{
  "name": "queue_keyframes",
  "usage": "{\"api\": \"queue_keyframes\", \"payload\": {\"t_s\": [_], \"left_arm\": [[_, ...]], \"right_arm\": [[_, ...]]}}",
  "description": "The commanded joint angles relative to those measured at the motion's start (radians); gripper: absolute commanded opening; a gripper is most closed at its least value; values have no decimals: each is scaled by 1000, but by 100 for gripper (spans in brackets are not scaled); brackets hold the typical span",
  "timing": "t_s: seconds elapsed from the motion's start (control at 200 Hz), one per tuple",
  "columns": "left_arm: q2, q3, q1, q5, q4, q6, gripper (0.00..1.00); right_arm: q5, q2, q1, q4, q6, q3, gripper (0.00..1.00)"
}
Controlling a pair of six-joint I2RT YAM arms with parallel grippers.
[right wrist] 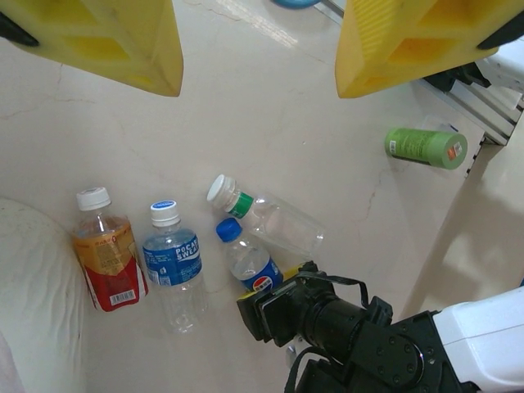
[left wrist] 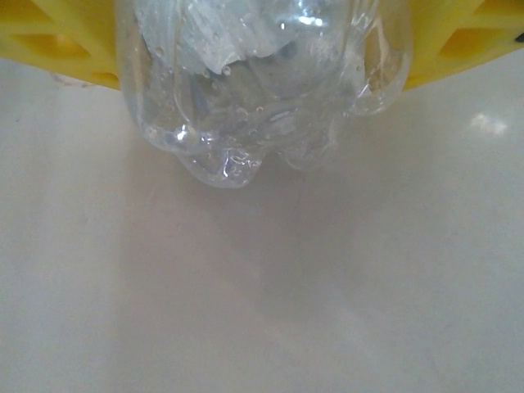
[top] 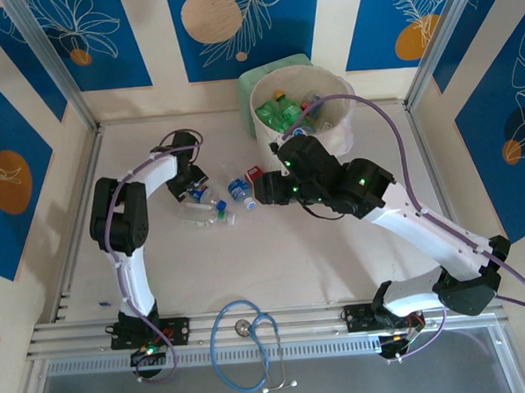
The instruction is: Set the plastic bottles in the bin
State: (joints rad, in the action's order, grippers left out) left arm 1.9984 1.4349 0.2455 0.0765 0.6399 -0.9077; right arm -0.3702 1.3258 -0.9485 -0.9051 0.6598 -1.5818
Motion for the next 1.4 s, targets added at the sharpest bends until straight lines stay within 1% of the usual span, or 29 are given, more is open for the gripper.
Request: {"api": "queue_keyframes", "payload": {"t_s": [0.0,0.165,0.315,0.515,0.62,0.67,0.72,0.75,0.79,0.985,1.091,1.221,1.396], "left_arm": [[-92,-42,5,-14,-7,27,65],[-202,-66,6,-70,-33,30,63],[-299,-86,4,-139,-56,3,62],[-436,-115,5,-321,-117,-46,62],[-502,-148,7,-423,-188,-57,62],[-528,-162,9,-469,-208,-68,62],[-553,-184,12,-516,-240,-84,62],[-572,-200,17,-541,-267,-96,62],[-596,-219,23,-565,-293,-108,62],[-668,-245,61,-614,-333,-110,62],[-689,-256,84,-640,-368,-125,61],[-689,-260,112,-654,-387,-95,61],[-685,-276,134,-680,-425,-104,59]], "right_arm": [[-1,6,-15,7,15,1,52],[35,6,-26,34,27,29,51],[109,20,-31,80,35,52,52],[232,54,-16,111,34,44,62],[271,62,12,124,44,47,63],[311,69,32,131,49,47,63],[334,76,46,136,54,45,69],[350,79,53,140,54,45,71],[364,83,62,140,54,43,71],[400,99,93,147,64,41,68],[395,107,94,143,68,37,67],[391,124,100,124,78,31,65],[381,128,101,117,84,32,60]]}}
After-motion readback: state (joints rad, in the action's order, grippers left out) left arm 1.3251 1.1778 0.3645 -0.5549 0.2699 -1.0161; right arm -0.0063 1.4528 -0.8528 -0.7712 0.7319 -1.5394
